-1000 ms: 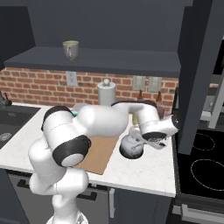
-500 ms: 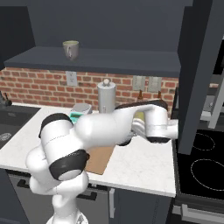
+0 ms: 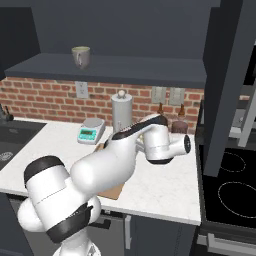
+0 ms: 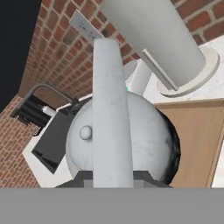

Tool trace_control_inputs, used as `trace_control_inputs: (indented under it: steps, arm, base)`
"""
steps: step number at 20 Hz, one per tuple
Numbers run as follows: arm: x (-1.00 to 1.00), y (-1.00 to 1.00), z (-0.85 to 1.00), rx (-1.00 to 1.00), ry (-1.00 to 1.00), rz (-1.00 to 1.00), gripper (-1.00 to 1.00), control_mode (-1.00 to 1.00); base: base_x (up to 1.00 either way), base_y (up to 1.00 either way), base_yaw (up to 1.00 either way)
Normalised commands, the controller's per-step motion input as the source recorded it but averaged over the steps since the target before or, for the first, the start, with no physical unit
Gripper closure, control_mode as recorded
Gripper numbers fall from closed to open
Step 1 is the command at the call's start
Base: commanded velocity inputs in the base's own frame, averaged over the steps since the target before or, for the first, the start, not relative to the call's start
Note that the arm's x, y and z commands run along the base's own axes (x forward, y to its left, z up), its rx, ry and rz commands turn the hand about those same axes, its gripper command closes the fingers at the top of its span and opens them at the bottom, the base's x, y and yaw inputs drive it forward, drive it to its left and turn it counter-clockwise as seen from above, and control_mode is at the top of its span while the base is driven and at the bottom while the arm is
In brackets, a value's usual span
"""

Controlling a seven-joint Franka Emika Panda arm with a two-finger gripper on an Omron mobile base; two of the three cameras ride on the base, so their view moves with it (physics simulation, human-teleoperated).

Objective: Pick the kettle from the counter and place it on the tray. Then pick the mug from the cabinet and place it on the tray. Then close the cabinet doors.

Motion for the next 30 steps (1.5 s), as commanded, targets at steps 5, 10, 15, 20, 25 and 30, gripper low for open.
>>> trace_control_inputs:
  steps: [5,10,15,20,25,30]
  arm:
    - [0.02,0.7,-0.34,-0.17,0.01,-0.16,1.0,-1.0]
    - [0.11,0.28,-0.28,-0.16,0.0,-0.23,1.0,-1.0]
    - [0.15,0.19,-0.37,-0.14,0.0,-0.21,1.0,-1.0]
    - [0.28,0.12,-0.45,-0.09,0.0,-0.18,1.0,-1.0]
    - [0.44,0.03,-0.39,-0.01,0.0,-0.11,1.0,-1.0]
    - [0.24,0.16,-0.39,0.0,0.01,-0.04,1.0,-1.0]
  base:
    - [0.0,0.0,0.0]
    - [0.0,0.0,0.0]
    - [0.0,0.0,0.0]
    - [0.0,0.0,0.0]
    - [0.0,0.0,0.0]
    - [0.0,0.0,0.0]
